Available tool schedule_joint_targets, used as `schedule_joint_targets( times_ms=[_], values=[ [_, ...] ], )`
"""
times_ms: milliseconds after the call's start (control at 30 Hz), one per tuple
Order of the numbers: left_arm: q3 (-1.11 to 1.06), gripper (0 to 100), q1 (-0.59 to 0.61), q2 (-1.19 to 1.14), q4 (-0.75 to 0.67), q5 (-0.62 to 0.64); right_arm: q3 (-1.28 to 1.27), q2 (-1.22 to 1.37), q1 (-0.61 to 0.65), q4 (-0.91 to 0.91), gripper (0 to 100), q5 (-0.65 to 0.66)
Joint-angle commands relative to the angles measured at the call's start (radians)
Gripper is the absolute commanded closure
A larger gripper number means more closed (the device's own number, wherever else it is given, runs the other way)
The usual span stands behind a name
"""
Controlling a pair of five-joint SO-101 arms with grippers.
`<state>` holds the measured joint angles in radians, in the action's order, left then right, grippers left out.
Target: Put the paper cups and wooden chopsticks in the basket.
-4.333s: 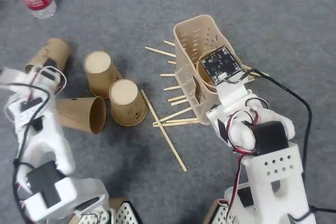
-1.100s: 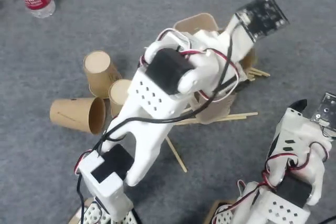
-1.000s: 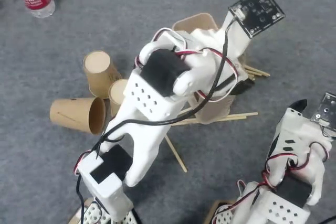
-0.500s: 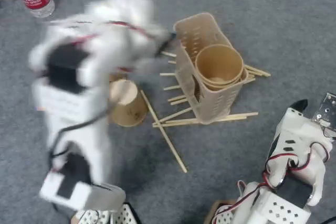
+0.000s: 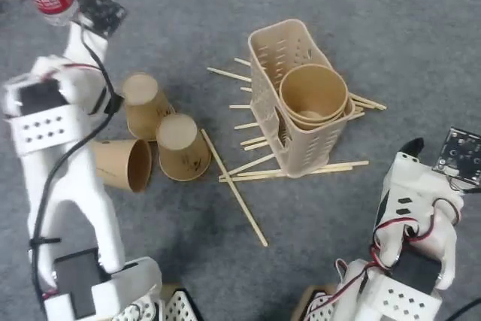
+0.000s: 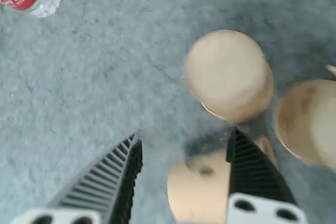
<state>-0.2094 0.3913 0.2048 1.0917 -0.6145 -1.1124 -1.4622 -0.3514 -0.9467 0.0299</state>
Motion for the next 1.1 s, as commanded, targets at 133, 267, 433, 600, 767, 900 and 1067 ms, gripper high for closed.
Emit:
schedule_joint_targets(
  times_ms=[133, 267, 433, 600, 767, 900, 1067],
  values=[
    [-0.186, 70, -0.101, 0.043, -0.371, 0.149, -0.009, -0.004, 0.008, -0.001, 82.7, 0.0],
    [-0.171, 65, -0.104, 0.032, -0.373, 0.181, -0.009, -0.007, 0.01, -0.001, 82.7, 0.0],
    [-0.173, 65, -0.12, 0.029, -0.37, 0.181, -0.009, -0.012, 0.01, -0.001, 82.7, 0.0],
    [-0.143, 65, -0.133, -0.084, -0.358, 0.183, -0.009, -0.012, 0.01, -0.004, 82.7, 0.0],
    [0.062, 65, -0.13, -0.275, -0.239, 0.275, -0.009, -0.012, 0.01, -0.005, 82.6, 0.0],
    [0.312, 65, -0.127, -0.433, -0.048, 0.287, -0.009, -0.012, 0.01, -0.004, 82.6, 0.0],
    [0.575, 65, -0.127, -0.592, 0.124, 0.288, -0.009, -0.012, 0.01, -0.004, 82.6, 0.0]
  ],
)
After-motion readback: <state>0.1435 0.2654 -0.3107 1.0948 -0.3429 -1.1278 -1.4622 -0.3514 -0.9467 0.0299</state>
